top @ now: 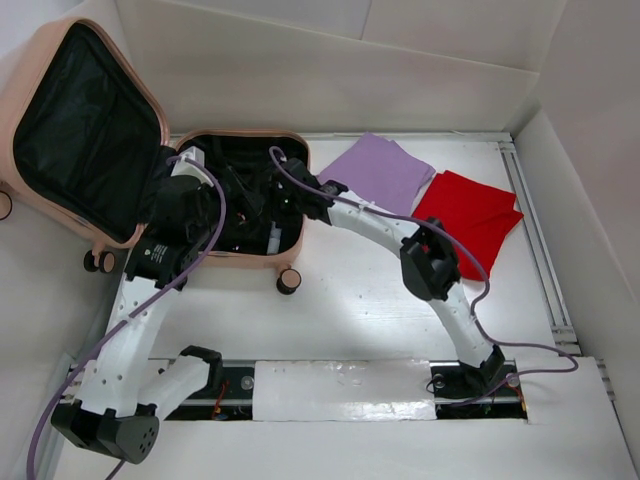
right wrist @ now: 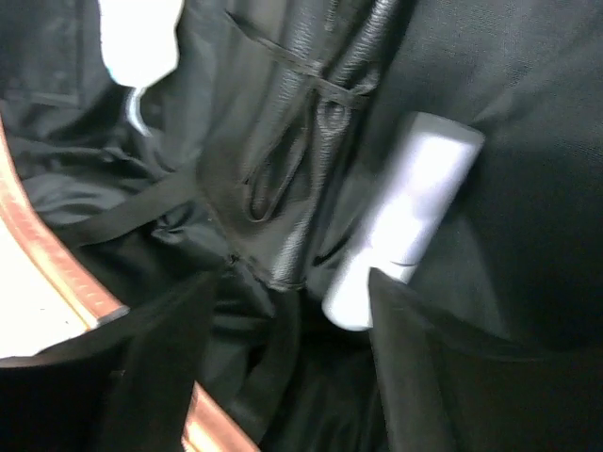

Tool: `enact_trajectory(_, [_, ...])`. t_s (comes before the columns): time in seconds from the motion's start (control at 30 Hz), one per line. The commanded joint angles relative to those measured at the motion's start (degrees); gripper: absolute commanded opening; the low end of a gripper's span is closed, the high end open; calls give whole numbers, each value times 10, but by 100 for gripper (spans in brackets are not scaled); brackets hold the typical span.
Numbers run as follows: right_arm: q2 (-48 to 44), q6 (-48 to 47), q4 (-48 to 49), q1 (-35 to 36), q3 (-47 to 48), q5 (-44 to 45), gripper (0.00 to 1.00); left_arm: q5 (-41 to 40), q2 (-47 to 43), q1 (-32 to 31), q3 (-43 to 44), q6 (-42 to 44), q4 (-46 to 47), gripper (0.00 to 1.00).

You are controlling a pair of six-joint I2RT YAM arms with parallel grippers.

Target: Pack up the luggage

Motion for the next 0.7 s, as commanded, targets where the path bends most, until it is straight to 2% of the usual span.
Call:
enact_trajectory(0.0, [-48,3,33,0,-9,11,75,-26,-9,-2,0,-4,0,87])
enact_trajectory(0.03, [-67,3,32,0,-9,11,77,-26,-4,-2,0,-4,0,87])
enact_trajectory(0.07, [-77,3,32,0,-19,11,78,-25,-4,-2,-5,-4,0,79])
enact_trajectory(0.13, [-102,3,32,-5,-36,28,78,-11,2,-2,-5,6,8,73])
enact_trajectory(0.17, [-130,3,18,-5,-42,34,78,-1,2,-2,-11,6,25,65])
enact_trajectory(0.2, [-145,-6,7,-18,-42,41,78,18,8,-2,-11,6,34,49])
enact_trajectory(0.3, [-213,-22,-54,-49,-79,105,78,70,21,-2,-17,-2,85,29])
enact_trajectory(0.33, [-235,-22,-64,-59,-118,132,78,89,27,-2,-22,-11,102,21])
enact_trajectory(0.37, [-285,-28,-64,-72,-144,142,77,107,47,-7,-22,-18,120,17])
enact_trajectory(0.43, [-342,-33,-69,-121,-204,150,77,121,73,-36,-27,-33,165,16])
enact_trajectory(0.47, [-371,-33,-69,-140,-263,150,77,98,107,-90,-19,-33,174,5])
enact_trajectory(0.5, [-429,-33,-64,-158,-292,150,77,72,127,-122,0,-33,186,0])
enact_trajectory(0.53, [-457,-40,-59,-192,-317,143,77,32,149,-150,10,-33,194,0])
enact_trajectory(0.57, [-484,-47,-59,-206,-362,138,77,32,172,-171,20,-33,203,0])
enact_trajectory(0.6, [-532,-52,-59,-217,-379,138,77,32,223,-206,29,-46,214,3])
enact_trajectory(0.67, [-571,-59,-79,-243,-407,138,77,32,266,-220,37,-72,253,14])
